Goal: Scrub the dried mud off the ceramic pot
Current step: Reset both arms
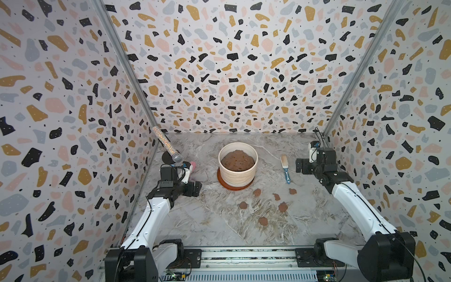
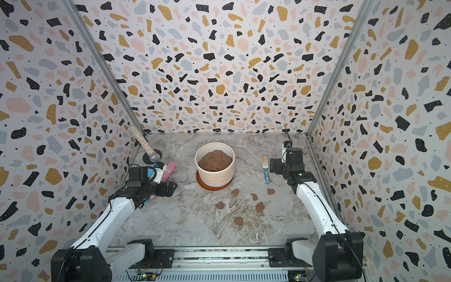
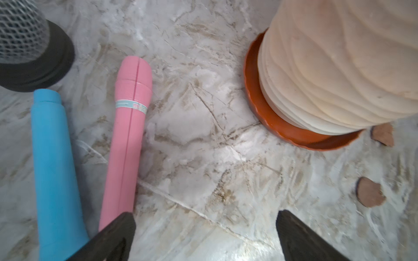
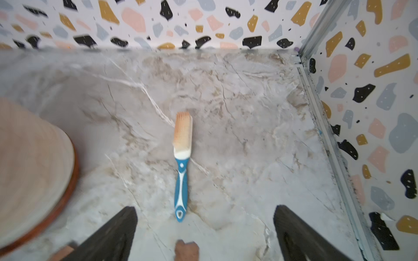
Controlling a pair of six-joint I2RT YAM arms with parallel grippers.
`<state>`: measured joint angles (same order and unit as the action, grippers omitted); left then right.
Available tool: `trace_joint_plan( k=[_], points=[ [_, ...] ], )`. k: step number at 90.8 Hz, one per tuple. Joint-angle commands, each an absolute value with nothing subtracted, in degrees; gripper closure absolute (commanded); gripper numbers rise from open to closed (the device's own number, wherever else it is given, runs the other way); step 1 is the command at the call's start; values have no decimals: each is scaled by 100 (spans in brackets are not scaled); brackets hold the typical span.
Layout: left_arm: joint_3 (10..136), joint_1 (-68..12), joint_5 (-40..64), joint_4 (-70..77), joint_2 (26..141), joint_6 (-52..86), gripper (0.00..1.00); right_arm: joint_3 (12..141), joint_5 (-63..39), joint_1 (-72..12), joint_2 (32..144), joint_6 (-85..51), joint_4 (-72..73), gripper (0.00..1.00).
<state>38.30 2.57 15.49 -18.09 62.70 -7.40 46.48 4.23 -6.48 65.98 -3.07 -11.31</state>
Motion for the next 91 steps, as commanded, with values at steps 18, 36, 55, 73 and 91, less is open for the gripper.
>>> trace_joint_plan(
  k=[18,36,55,73,91],
  points=[
    [3625,272,1296,206,6648,-388,0,2209,724,-633,6336,604,2614,0],
    [3030,263,1294,1320,6673,-283,0,1723,650,-637,7439,593,4586,0],
    [2859,229,1117,1740,6938,-294,0,1437,622,-399,8901,375,6503,0],
    [2546,171,1010,2451,6979,-240,0,1837,237,-345,8624,458,5242,0],
    [1953,-375,81,3857,7271,-296,0,2068,482,-286,8625,262,4897,0]
  ],
)
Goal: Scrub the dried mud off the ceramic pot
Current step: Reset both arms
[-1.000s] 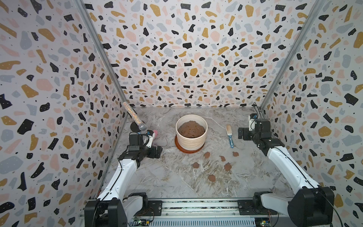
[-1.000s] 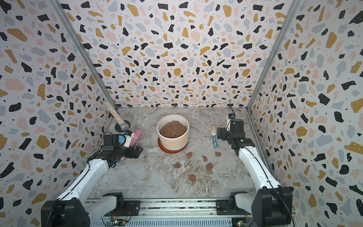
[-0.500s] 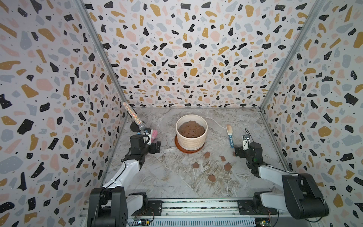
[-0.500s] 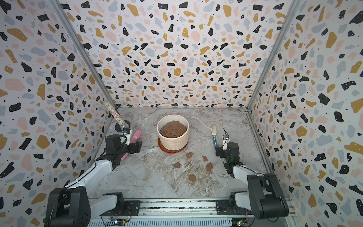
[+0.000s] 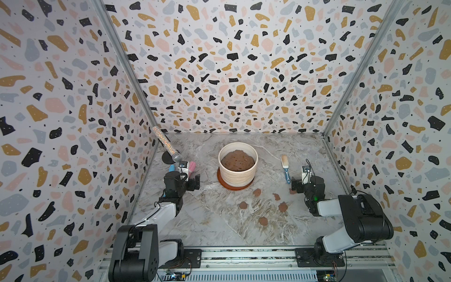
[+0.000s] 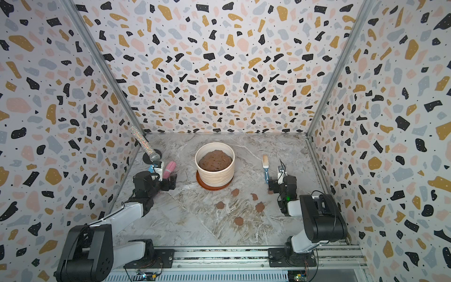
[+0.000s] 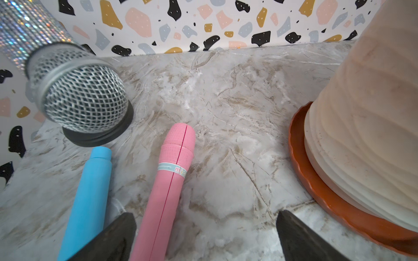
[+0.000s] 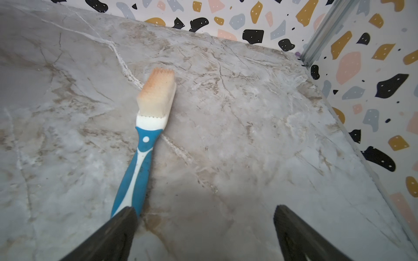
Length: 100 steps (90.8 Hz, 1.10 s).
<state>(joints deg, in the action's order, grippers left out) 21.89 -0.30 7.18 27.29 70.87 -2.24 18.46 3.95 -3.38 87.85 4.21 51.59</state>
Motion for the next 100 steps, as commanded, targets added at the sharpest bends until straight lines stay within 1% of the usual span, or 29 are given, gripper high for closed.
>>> trace_joint_plan(
  k=[1,6,12,17,21,31,53,63,100],
  points=[
    [1939,-407,10,3919,7310,-306,0,2076,487,-284,8615,254,4839,0],
    [1877,-487,-170,4199,7546,-324,0,1989,505,-287,8729,262,5210,0],
    [1774,-501,-674,4824,7965,-76,0,2024,529,-289,8623,241,4935,0],
    [1918,-566,-694,4458,8018,-191,0,1978,515,-284,8703,265,5203,0],
    [1871,-689,-794,4661,8132,-285,0,2005,533,-287,8627,251,5014,0],
    [1931,-647,-606,4608,8176,-289,0,1988,527,-284,8657,257,5094,0],
    [1916,-625,-554,4601,8164,-286,0,1993,517,-289,8670,250,5110,0],
    [1926,-439,-296,4491,8081,-178,0,1993,518,-286,8668,255,5103,0],
    [1927,-439,-325,4470,8065,-161,0,1995,519,-290,8664,252,5098,0]
  ],
)
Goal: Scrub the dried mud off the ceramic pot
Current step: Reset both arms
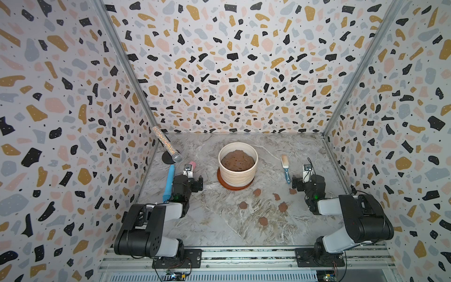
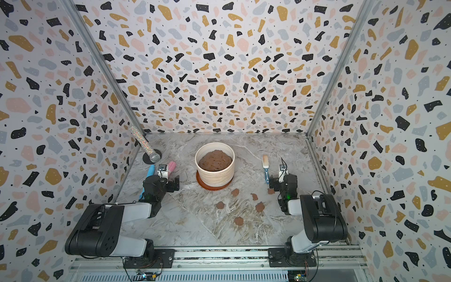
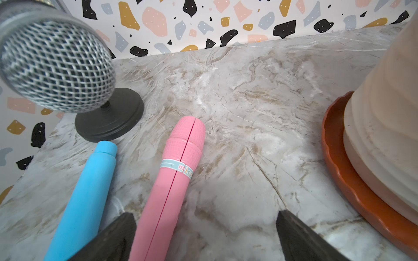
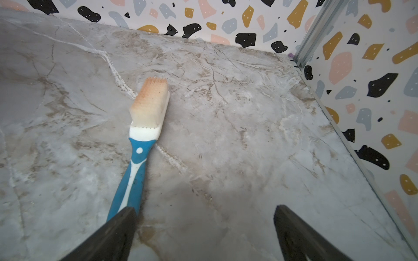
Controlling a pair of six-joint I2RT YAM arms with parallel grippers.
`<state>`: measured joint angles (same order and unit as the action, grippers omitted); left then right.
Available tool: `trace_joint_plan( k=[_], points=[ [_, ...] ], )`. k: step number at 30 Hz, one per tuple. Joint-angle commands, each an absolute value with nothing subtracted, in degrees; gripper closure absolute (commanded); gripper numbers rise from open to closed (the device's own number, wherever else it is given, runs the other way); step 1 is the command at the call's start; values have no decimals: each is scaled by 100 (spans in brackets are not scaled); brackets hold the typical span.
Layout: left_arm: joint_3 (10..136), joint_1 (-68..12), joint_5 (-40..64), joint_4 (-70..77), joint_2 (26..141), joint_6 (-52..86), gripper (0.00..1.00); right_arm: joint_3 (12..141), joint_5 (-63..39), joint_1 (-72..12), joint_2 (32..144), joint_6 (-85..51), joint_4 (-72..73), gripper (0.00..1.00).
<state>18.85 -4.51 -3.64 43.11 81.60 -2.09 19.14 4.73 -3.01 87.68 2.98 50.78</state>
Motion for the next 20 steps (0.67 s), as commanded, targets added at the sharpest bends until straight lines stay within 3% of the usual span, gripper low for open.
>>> trace_joint_plan(
  k=[1,20],
  points=[
    [1930,-439,-325,4463,8067,-164,0,1995,519,-290,8665,249,5098,0],
    [1922,-439,-343,4452,8050,-165,0,1995,519,-285,8666,253,5098,0]
  ],
)
